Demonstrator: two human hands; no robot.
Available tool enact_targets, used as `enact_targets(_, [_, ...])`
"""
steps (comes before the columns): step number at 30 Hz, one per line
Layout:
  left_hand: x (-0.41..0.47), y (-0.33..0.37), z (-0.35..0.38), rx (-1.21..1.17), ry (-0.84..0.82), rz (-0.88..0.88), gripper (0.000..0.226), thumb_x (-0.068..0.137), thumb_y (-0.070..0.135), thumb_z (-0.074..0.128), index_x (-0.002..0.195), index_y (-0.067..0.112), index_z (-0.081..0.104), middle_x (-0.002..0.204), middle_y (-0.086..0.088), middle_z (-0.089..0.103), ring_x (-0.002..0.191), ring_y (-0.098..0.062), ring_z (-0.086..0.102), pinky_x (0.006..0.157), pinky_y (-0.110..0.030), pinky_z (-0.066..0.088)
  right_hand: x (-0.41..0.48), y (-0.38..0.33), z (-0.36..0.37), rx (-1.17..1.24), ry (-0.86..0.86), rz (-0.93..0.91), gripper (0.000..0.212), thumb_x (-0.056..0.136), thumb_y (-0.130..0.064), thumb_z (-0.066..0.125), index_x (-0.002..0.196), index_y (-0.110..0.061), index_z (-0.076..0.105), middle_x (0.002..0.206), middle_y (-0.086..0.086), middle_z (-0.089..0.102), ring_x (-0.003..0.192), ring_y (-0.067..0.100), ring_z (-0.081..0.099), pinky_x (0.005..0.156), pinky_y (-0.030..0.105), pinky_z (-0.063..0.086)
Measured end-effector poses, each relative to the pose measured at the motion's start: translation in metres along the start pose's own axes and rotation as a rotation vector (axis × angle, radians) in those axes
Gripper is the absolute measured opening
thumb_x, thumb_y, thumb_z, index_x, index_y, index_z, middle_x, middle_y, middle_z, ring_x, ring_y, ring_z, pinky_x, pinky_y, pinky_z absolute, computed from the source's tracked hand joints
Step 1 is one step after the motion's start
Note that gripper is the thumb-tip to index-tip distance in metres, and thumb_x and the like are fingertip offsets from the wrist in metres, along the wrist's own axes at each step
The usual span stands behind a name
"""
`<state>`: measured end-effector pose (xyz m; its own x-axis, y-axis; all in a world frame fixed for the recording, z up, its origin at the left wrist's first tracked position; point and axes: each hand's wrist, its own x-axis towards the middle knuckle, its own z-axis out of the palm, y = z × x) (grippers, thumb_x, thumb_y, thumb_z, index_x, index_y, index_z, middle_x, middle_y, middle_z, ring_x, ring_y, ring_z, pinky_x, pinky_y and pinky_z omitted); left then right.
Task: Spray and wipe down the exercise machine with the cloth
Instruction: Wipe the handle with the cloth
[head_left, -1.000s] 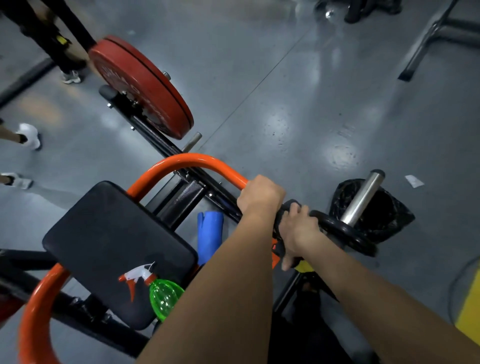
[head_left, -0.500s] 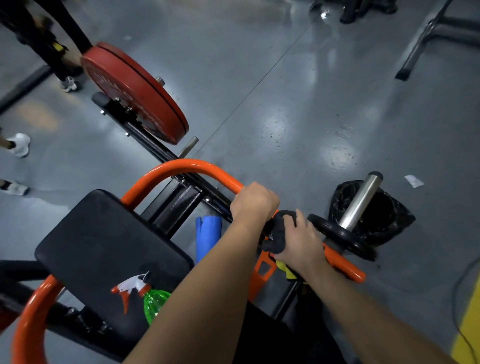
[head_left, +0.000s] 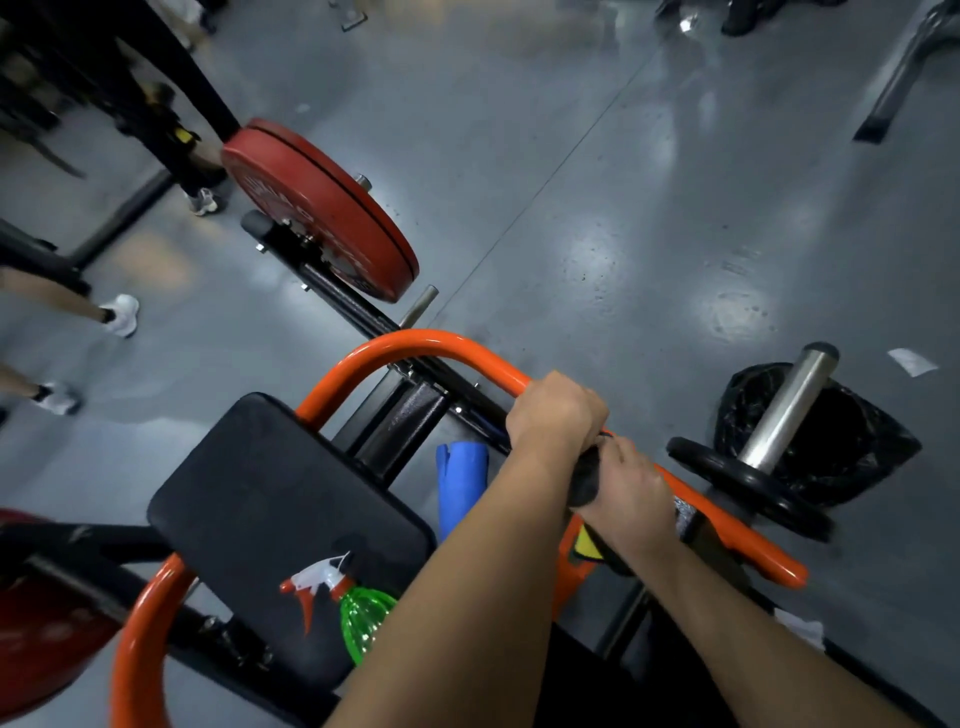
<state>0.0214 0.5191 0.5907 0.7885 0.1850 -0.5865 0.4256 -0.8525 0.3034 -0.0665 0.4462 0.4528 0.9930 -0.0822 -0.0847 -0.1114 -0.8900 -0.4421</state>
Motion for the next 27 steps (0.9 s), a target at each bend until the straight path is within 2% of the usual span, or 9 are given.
enact_targets(4, [-0.004, 0.001, -0.003, 0.096, -0.053, 0.049, 0.038, 0.101, 0.027, 0.050, 0.130, 0.006, 0.063, 0.141, -0.017, 0.059, 0.131, -0.035, 0.056, 0.105, -0.039, 0.045, 0.044, 0.037, -0.027, 0.466, -0.416, 0.165, 0.062, 0.044, -0.054, 0.078, 0.098, -0.026, 0.067, 0.104, 0.003, 0.074, 0.097, 0.024, 0.067, 0.080, 0.047, 0.053])
enact_targets(7, [-0.003, 0.001, -0.004, 0.118, -0.030, 0.087, 0.038, 0.102, 0.026, 0.049, 0.131, 0.006, 0.062, 0.140, -0.017, 0.060, 0.131, -0.034, 0.056, 0.105, -0.040, 0.046, 0.057, 0.042, -0.033, 0.663, -0.449, 0.158, 0.050, 0.043, -0.033, 0.084, 0.089, -0.019, 0.070, 0.093, 0.011, 0.075, 0.086, 0.017, 0.065, 0.081, 0.046, 0.055])
enact_targets(10, [0.001, -0.001, 0.000, 0.178, 0.004, 0.127, 0.038, 0.102, 0.028, 0.050, 0.131, 0.006, 0.062, 0.139, -0.017, 0.061, 0.130, -0.034, 0.057, 0.105, -0.038, 0.045, 0.047, 0.021, -0.036, 0.701, -0.403, 0.087, 0.050, 0.059, 0.007, 0.088, 0.092, -0.025, 0.067, 0.090, -0.001, 0.073, 0.078, -0.002, 0.062, 0.068, 0.021, 0.049])
enact_targets(14, [0.005, -0.004, 0.003, 0.200, 0.038, 0.193, 0.039, 0.106, 0.031, 0.041, 0.126, 0.007, 0.065, 0.134, -0.018, 0.064, 0.132, -0.035, 0.053, 0.105, -0.040, 0.043, 0.024, 0.001, -0.041, 0.921, -0.206, 0.102, 0.059, 0.067, 0.015, 0.084, 0.111, -0.019, 0.066, 0.099, -0.009, 0.074, 0.084, -0.009, 0.064, 0.077, 0.012, 0.053])
enact_targets(17, [0.002, -0.009, 0.006, -0.011, 0.060, 0.271, 0.042, 0.110, 0.041, 0.034, 0.109, 0.009, 0.061, 0.121, -0.022, 0.066, 0.122, -0.040, 0.056, 0.098, -0.045, 0.043, 0.016, -0.014, -0.065, 1.132, -0.135, 0.106, 0.069, 0.068, 0.027, 0.075, 0.116, -0.022, 0.063, 0.091, -0.019, 0.077, 0.085, -0.007, 0.068, 0.074, 0.012, 0.053])
enact_targets(20, [0.000, -0.017, 0.004, -0.271, -0.003, 0.296, 0.061, 0.095, 0.074, 0.023, 0.087, 0.017, 0.043, 0.101, -0.021, 0.063, 0.110, -0.040, 0.060, 0.089, -0.046, 0.041, 0.017, -0.020, -0.079, 1.154, -0.120, 0.031, 0.073, 0.069, 0.027, 0.074, 0.116, -0.027, 0.062, 0.093, -0.025, 0.075, 0.086, -0.011, 0.067, 0.075, 0.008, 0.049])
enact_targets(24, [0.003, -0.022, 0.007, -0.766, -0.151, 0.145, 0.102, 0.071, 0.101, 0.031, 0.123, 0.015, 0.050, 0.129, -0.016, 0.060, 0.122, -0.027, 0.058, 0.109, -0.043, 0.043, 0.017, -0.025, -0.083, 0.980, -0.031, -0.058, 0.077, 0.067, 0.008, 0.089, 0.131, -0.024, 0.063, 0.122, -0.007, 0.069, 0.111, -0.006, 0.063, 0.092, 0.010, 0.045])
enact_targets(26, [0.004, -0.034, 0.009, -0.955, -0.183, 0.091, 0.099, 0.076, 0.095, 0.031, 0.129, 0.014, 0.052, 0.129, -0.017, 0.066, 0.106, -0.019, 0.067, 0.100, -0.034, 0.053, 0.018, -0.029, -0.085, 0.772, -0.016, -0.144, 0.083, 0.064, -0.007, 0.095, 0.138, -0.023, 0.062, 0.133, -0.005, 0.062, 0.119, 0.004, 0.062, 0.099, 0.023, 0.047])
enact_targets(27, [0.003, -0.045, 0.004, -1.001, -0.203, 0.099, 0.094, 0.078, 0.091, 0.031, 0.126, 0.014, 0.056, 0.113, -0.015, 0.073, 0.088, -0.012, 0.070, 0.084, -0.026, 0.057, 0.021, -0.030, -0.087, 0.668, -0.009, -0.174, 0.084, 0.063, -0.015, 0.096, 0.139, -0.025, 0.061, 0.137, -0.006, 0.060, 0.120, 0.013, 0.062, 0.100, 0.033, 0.051])
